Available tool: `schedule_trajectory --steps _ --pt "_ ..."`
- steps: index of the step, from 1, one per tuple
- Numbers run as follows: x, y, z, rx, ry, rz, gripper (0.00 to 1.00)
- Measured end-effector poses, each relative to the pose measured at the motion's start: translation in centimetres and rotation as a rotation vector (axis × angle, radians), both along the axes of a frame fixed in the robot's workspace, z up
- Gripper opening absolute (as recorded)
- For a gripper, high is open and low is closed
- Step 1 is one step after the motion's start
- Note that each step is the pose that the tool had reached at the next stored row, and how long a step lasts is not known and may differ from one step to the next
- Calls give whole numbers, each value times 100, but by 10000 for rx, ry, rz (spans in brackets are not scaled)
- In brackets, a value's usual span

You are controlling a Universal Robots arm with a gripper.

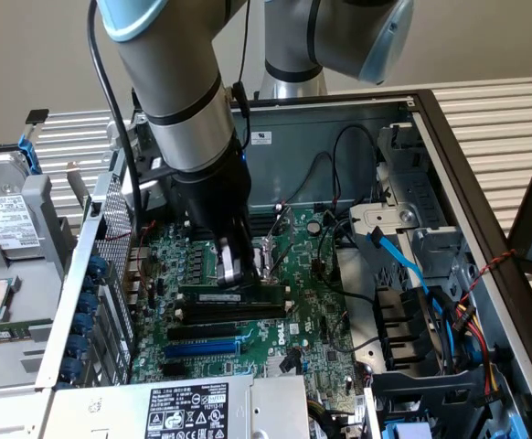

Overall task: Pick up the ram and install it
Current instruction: 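Insert the ram into the slot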

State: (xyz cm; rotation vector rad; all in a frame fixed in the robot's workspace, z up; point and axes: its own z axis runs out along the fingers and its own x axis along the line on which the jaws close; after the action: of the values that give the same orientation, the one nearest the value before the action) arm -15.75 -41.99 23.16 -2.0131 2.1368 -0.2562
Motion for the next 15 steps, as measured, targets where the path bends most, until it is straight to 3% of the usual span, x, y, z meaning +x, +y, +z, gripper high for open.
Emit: schedule_trajectory --steps 2,8,12,15 --pt "-1 1 -4 2 -59 -5 12" --pt "-45 2 -6 0 -70 -61 12" --pt "-93 8 -16 -6 -109 -102 12" --pt "-115 15 -32 -20 -206 -129 12"
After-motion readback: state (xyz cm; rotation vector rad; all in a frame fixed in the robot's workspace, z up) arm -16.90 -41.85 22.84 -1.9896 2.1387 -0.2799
